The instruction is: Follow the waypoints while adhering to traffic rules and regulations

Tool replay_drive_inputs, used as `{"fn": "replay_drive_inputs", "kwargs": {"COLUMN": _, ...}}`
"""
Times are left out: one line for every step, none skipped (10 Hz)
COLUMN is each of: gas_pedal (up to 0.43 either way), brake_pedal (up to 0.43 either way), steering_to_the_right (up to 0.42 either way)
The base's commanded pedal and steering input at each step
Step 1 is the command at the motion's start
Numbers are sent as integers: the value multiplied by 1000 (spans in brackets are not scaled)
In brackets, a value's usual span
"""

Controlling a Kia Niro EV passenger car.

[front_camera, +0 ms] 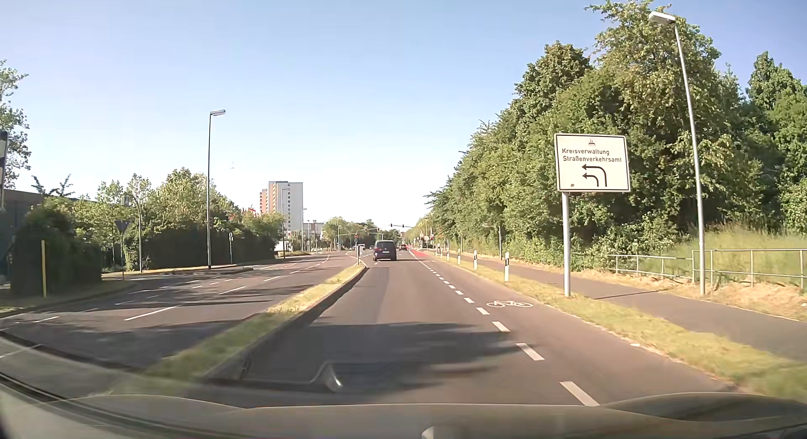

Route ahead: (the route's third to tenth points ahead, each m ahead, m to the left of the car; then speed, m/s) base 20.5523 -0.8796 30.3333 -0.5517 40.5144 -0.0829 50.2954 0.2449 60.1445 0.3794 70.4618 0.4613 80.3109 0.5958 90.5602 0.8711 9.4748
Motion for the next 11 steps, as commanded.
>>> {"fn": "replay_drive_inputs", "kwargs": {"gas_pedal": 220, "brake_pedal": 0, "steering_to_the_right": 3}}
{"fn": "replay_drive_inputs", "kwargs": {"gas_pedal": 220, "brake_pedal": 0, "steering_to_the_right": -3}}
{"fn": "replay_drive_inputs", "kwargs": {"gas_pedal": 220, "brake_pedal": 0, "steering_to_the_right": -7}}
{"fn": "replay_drive_inputs", "kwargs": {"gas_pedal": 220, "brake_pedal": 0, "steering_to_the_right": -8}}
{"fn": "replay_drive_inputs", "kwargs": {"gas_pedal": 209, "brake_pedal": 0, "steering_to_the_right": -8}}
{"fn": "replay_drive_inputs", "kwargs": {"gas_pedal": 197, "brake_pedal": 0, "steering_to_the_right": -8}}
{"fn": "replay_drive_inputs", "kwargs": {"gas_pedal": 189, "brake_pedal": 0, "steering_to_the_right": -8}}
{"fn": "replay_drive_inputs", "kwargs": {"gas_pedal": 177, "brake_pedal": 0, "steering_to_the_right": -9}}
{"fn": "replay_drive_inputs", "kwargs": {"gas_pedal": 169, "brake_pedal": 0, "steering_to_the_right": -9}}
{"fn": "replay_drive_inputs", "kwargs": {"gas_pedal": 157, "brake_pedal": 0, "steering_to_the_right": -10}}
{"fn": "replay_drive_inputs", "kwargs": {"gas_pedal": 150, "brake_pedal": 0, "steering_to_the_right": -11}}
